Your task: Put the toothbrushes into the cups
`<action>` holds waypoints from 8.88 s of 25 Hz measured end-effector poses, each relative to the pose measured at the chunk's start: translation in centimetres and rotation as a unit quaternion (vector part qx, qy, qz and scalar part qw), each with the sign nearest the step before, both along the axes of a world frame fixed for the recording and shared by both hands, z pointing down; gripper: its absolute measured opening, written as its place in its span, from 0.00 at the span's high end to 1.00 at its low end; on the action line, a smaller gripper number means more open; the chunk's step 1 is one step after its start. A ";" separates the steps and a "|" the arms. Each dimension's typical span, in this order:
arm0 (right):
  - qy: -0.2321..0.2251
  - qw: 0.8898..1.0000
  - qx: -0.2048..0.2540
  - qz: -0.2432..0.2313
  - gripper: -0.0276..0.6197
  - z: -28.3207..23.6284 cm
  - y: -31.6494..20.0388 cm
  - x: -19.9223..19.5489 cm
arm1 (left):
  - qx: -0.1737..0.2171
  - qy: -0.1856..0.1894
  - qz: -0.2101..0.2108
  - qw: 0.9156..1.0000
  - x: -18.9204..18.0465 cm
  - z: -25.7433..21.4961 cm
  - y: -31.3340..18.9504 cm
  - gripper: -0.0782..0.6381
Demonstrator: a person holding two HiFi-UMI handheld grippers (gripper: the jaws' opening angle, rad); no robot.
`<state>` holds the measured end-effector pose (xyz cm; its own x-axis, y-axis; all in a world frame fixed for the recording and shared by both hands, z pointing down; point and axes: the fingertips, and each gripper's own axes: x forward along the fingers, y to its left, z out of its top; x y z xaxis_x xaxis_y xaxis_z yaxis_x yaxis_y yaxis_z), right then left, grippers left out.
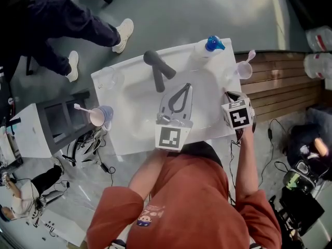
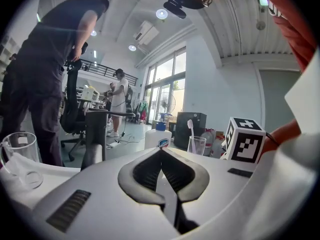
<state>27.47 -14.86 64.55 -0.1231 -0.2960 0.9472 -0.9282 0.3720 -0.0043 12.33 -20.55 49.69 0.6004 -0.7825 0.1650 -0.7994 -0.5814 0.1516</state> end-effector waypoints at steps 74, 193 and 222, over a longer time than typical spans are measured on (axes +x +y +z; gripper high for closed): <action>-0.249 0.922 0.251 -0.160 0.91 -17.7 -1.7 -40.3 | 0.027 -0.050 -0.311 0.949 -36.1 -10.1 11.7 0.87; -0.209 0.824 0.527 0.011 0.85 -36.5 6.3 -13.8 | 0.144 -0.028 -0.217 0.965 -20.2 -25.3 16.4 0.87; -0.182 0.757 0.628 0.012 0.91 -45.0 8.2 -12.0 | 0.271 -0.023 -0.196 0.942 -18.8 -34.1 16.9 0.87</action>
<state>15.48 -6.67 19.55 -0.2879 -0.9409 -0.1784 -0.9573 0.2775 0.0813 -6.45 -3.62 15.60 0.2505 -0.9194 -0.3033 -0.9670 -0.2227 -0.1234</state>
